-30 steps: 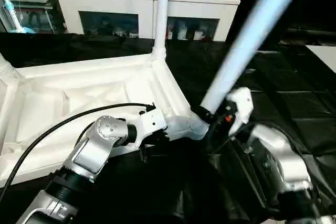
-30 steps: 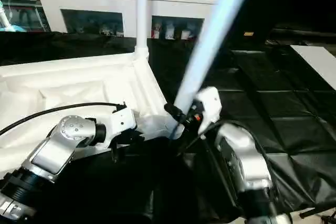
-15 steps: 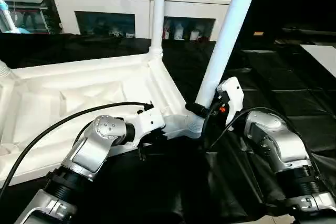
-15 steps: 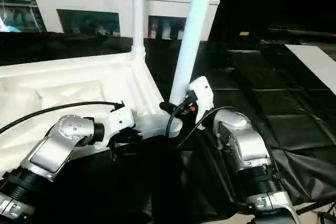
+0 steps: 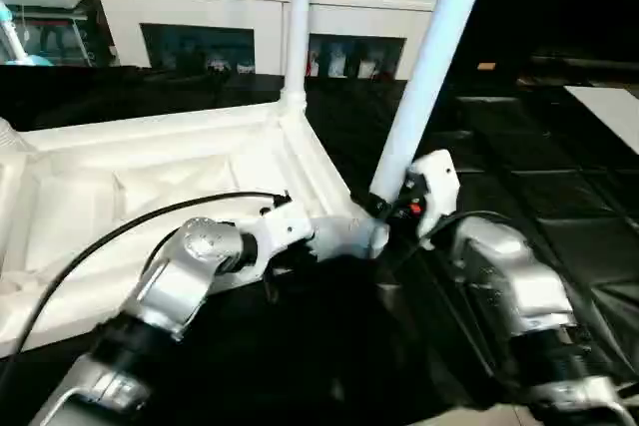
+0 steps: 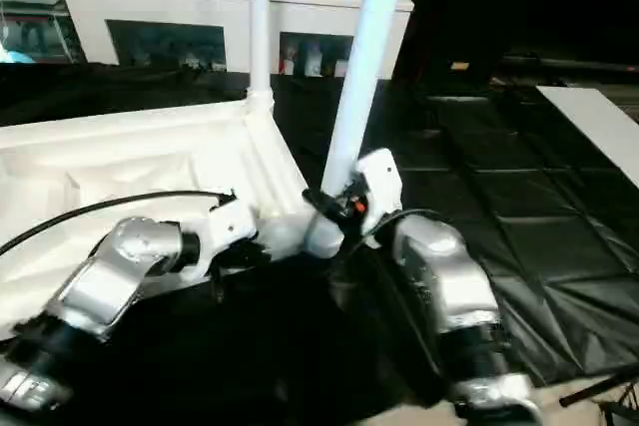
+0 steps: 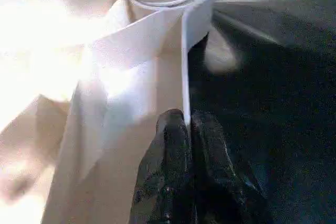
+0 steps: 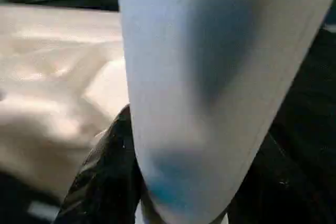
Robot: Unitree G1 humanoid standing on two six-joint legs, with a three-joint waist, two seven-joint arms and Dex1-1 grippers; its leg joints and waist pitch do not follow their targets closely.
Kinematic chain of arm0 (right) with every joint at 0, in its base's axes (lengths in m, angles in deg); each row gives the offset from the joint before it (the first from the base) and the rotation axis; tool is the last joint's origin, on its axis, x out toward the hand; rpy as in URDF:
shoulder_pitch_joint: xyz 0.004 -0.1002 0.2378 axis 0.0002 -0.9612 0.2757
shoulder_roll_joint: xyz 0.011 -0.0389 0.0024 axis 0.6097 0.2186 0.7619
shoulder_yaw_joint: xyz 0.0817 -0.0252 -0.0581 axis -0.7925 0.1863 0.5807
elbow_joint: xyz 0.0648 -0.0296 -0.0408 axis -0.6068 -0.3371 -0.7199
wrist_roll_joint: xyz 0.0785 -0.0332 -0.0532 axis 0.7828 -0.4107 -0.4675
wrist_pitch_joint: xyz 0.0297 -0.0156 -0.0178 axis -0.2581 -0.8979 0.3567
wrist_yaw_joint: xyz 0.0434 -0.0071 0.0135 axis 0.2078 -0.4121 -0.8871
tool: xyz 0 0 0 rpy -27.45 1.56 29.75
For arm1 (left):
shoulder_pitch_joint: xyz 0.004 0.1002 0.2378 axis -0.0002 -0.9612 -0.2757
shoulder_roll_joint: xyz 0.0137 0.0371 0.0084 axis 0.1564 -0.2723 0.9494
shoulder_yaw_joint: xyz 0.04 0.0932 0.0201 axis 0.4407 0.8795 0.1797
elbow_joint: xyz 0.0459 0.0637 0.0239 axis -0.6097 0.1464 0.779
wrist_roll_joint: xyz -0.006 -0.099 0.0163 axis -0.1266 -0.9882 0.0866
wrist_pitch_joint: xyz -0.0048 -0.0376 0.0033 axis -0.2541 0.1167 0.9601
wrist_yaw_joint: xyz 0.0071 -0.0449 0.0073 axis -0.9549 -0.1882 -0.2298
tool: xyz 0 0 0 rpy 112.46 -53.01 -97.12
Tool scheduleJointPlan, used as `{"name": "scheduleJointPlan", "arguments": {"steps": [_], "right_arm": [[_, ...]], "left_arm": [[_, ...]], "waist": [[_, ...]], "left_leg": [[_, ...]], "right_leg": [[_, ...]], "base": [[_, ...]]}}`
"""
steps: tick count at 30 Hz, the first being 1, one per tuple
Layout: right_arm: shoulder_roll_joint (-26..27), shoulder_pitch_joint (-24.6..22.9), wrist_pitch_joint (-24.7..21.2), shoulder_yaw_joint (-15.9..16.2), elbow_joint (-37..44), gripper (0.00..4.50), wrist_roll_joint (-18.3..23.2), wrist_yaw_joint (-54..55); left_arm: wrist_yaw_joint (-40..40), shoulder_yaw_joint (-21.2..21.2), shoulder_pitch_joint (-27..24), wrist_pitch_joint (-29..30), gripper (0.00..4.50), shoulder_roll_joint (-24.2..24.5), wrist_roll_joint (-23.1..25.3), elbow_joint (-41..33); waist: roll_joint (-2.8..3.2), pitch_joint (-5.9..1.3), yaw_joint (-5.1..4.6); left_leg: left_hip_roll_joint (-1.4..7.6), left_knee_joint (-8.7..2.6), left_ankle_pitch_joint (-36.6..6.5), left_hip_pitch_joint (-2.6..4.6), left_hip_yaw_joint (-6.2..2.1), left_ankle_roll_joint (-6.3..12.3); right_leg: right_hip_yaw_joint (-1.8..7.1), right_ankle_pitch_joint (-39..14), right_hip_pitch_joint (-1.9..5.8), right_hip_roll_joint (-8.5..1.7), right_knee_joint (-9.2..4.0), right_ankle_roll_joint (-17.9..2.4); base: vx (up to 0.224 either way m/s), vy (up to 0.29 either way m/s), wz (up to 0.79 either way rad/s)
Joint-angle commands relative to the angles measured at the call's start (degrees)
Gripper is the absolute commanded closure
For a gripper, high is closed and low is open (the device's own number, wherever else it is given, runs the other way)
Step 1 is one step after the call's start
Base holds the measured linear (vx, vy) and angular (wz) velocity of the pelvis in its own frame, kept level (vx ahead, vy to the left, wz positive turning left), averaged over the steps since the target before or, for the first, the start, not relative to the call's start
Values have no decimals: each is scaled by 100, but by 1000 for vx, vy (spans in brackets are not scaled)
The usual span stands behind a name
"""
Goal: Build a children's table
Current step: Move to table
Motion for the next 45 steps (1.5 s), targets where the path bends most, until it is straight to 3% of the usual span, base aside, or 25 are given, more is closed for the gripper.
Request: {"name": "scheduleJointPlan", "arguments": {"steps": [1, 2, 3, 5, 6, 7, 9, 11, 13, 14, 17, 18, 20, 22, 33, 40, 42, 45], "right_arm": [[-16, -214, -295, -182, -797, 266, -382, 791], [277, 51, -248, -330, -1106, 266, -368, 1364], [332, 101, -248, -358, -1163, 266, -355, 1455], [436, 212, -226, -406, -1302, 266, -385, 1716], [578, 400, -162, -457, -1540, 266, -468, 2148], [589, 414, -158, -461, -1556, 266, -472, 2176], [857, 757, -10, -619, -2016, 266, -456, 2731], [1010, 1007, 202, -789, -2400, 266, -449, 3237], [1112, 1200, 391, -1030, -2727, 266, -347, 3591], [1133, 1248, 451, -1100, -2808, 266, -314, 3681], [1136, 1344, 489, -1183, -2941, 266, -268, 3726], [1136, 1344, 489, -1183, -2941, 266, -268, 3726], [1146, 1458, 594, -1245, -3110, 266, -282, 3719], [1143, 1532, 684, -1283, -3260, 266, -291, 3744], [1104, 1727, 951, -1334, -3648, 266, -338, 3674], [1051, 1874, 1007, -1279, -3800, 266, -329, 3352], [1049, 1894, 1024, -1293, -3788, 196, -292, 3262], [1024, 1953, 1085, -1264, -3781, 177, -320, 3157]], "left_arm": [[604, -222, 142, 142, 450, -307, -58, 193], [1164, -360, 472, 477, 450, -777, -50, 614], [1260, -382, 532, 527, 450, -861, -50, 690], [1436, -407, 656, 580, 450, -1032, -57, 861], [1647, -416, 849, 623, 450, -1282, -58, 1092], [1662, -416, 863, 627, 450, -1299, -58, 1108], [2040, -423, 1192, 698, 450, -1667, -7, 1449], [2315, -517, 1422, 768, 450, -1917, -24, 1667], [2547, -636, 1556, 870, 450, -2080, -64, 1762], [2602, -662, 1578, 908, 450, -2116, -72, 1759], [2588, -607, 1520, 957, 450, -2110, -54, 1637], [2588, -607, 1520, 957, 450, -2110, -54, 1637], [2492, -532, 1487, 886, 450, -2023, -12, 1667], [2498, -536, 1493, 866, 450, -2009, -13, 1714], [2438, -483, 1481, 848, 450, -2007, -78, 1741], [2387, -470, 1475, 848, 450, -1967, -94, 1704], [2375, -469, 1469, 850, 450, -1957, -97, 1693], [2351, -471, 1475, 833, 450, -1932, -108, 1704]], "waist": [[-5, -124, -107], [-5, -133, -123], [18, -141, -154], [18, -162, -172], [42, -161, -217], [23, -156, -253], [9, -179, -272], [1, -182, -272], [9, -194, -290], [17, -210, -278], [-39, -205, -282], [-59, -201, -247], [-74, -208, -231], [-67, -216, -225], [-79, -231, -209], [-100, -233, -201], [-104, -235, -196], [-86, -251, -187]], "left_leg": [[444, -534, -3251, 271, -374, -742], [445, -547, -3483, 301, -390, -813], [431, -576, -3738, 312, -422, -896], [440, -634, -3907, 273, -455, -966], [440, -727, -4047, 235, -441, -1033], [414, -719, -4178, 284, -404, -1027], [386, -667, -4233, 338, -395, -963], [373, -676, -4334, 316, -399, -905], [390, -763, -4377, 248, -395, -917], [389, -762, -4324, 257, -380, -927], [379, -693, -3960, 232, -379, -795], [383, -622, -3644, 236, -367, -656], [401, -609, -3324, 197, -381, -546], [414, -628, -3105, 190, -363, -525], [420, -612, -2869, 203, -328, -445], [417, -600, -2880, 196, -333, -422], [420, -603, -2865, 184, -339, -422], [421, -591, -2824, 195, -334, -421]], "right_leg": [[225, -3506, -178, -441, -691, -441], [201, -3468, -181, -437, -703, -417], [144, -3320, -160, -400, -695, -408], [100, -3010, -83, -386, -667, -400], [79, -2489, -63, -349, -632, -440], [78, -2531, -131, -348, -661, -477], [70, -2654, -156, -391, -707, -493], [18, -2629, -133, -395, -733, -450], [-26, -2173, -72, -370, -650, -486], [-21, -2019, -77, -375, -639, -512], [43, -1810, -95, -477, -689, -566], [106, -1899, -115, -560, -744, -573], [127, -1821, -71, -581, -732, -578], [119, -1549, -60, -532, -690, -614], [122, -1323, -46, -502, -662, -715], [121, -1560, -42, -516, -681, -674], [120, -1615, -36, -519, -683, -653], [127, -1488, -42, -515, -672, -717]], "base": [[-58, 42, -6], [-53, 59, -6], [-53, 59, -6], [-48, 89, -13], [-40, 96, -14], [-21, 87, -8], [-30, 69, -2], [-37, 58, -2], [-17, 28, -2], [0, 0, 0], [0, 0, 0], [0, 0, 0], [0, 0, 0], [0, 0, 0], [0, 0, 0], [0, 0, 0], [0, 0, 0], [0, 0, 0]]}}
